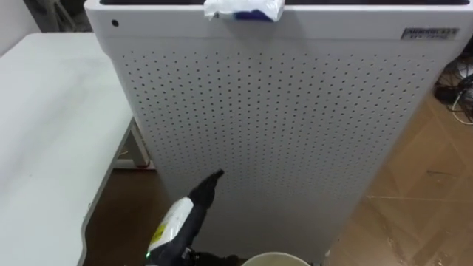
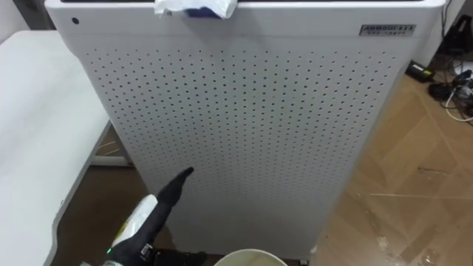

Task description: Pick garbage

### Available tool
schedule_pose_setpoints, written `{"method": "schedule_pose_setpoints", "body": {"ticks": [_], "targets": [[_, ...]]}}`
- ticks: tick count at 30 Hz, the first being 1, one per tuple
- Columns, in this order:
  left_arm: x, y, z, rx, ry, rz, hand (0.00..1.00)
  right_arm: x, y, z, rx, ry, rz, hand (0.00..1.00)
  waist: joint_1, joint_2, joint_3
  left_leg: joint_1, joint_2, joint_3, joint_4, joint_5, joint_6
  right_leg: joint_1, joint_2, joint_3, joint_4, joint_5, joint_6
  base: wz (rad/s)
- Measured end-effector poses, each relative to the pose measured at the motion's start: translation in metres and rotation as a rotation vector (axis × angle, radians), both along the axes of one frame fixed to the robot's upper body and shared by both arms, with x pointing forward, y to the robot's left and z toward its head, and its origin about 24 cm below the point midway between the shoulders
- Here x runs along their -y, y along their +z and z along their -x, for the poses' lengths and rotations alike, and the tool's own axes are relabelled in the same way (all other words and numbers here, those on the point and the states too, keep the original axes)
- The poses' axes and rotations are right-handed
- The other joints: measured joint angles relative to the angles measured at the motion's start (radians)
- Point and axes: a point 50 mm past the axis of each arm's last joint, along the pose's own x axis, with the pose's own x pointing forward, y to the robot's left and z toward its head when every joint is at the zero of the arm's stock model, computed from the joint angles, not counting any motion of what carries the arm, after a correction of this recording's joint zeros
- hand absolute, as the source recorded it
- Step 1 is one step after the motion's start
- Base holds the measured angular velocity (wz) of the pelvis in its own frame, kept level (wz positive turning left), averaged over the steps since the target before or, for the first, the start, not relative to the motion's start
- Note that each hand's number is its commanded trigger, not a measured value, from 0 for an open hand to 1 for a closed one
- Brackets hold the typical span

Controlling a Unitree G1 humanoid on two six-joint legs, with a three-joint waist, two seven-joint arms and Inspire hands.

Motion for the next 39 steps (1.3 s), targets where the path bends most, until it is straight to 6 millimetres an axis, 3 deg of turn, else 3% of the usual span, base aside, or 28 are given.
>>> {"method": "schedule_pose_setpoints", "body": {"ticks": [5,11,14,25,30,36,39], "targets": [[-0.006,0.027,-0.001,0.18,0.031,-0.033,0.0,0.0,0.0,0.0,0.003,-0.001,-0.014,1.0,0.007,-0.001,-0.0006,0.039,-0.001,0.048,-0.013,-0.005,0.005,0.002,0.011,0.037,0.01,0.003,0.002,-0.29],[-0.018,0.062,-0.004,0.415,0.116,0.047,0.0,-0.001,-0.001,0.004,-0.008,0.009,-0.01,1.0,0.005,-0.014,-0.0077,0.07,0.005,0.058,-0.02,-0.012,0.003,0.017,0.022,0.04,0.004,0.013,-0.002,-0.18],[-0.023,0.07,-0.004,0.489,0.151,0.051,0.0,-0.001,-0.001,0.003,-0.008,0.01,-0.003,1.0,0.035,-0.02,-0.0099,0.078,0.014,0.081,-0.025,-0.016,-0.002,0.019,0.035,0.039,-0.009,0.032,-0.009,-0.35],[-0.029,0.095,-0.001,0.709,0.24,0.051,0.0,-0.001,-0.001,0.003,-0.006,0.01,0.006,1.0,0.035,-0.023,-0.0044,0.119,0.027,0.076,-0.034,-0.022,-0.008,0.058,0.051,0.036,-0.038,0.041,-0.015,-0.06],[-0.032,0.124,0.006,0.872,0.266,0.077,0.0,0.0,-0.002,0.008,-0.02,0.007,0.009,1.0,0.039,-0.022,-0.0015,0.131,0.038,0.073,-0.049,-0.023,-0.009,0.092,0.068,0.037,-0.092,0.068,-0.015,-0.03],[-0.038,0.149,0.008,0.999,0.294,0.087,0.0,0.0,-0.003,0.009,-0.027,0.012,0.018,1.0,0.053,-0.019,-0.0017,0.137,0.04,0.049,-0.05,-0.023,-0.009,0.105,0.071,0.037,-0.111,0.071,-0.016,-0.02],[-0.04,0.153,0.008,1.017,0.295,0.078,0.0,0.0,-0.003,0.01,-0.029,0.027,0.024,1.0,0.052,-0.012,0.0022,0.151,0.04,0.049,-0.05,-0.023,-0.009,0.124,0.071,0.035,-0.12,0.071,-0.016,-0.01]]}}
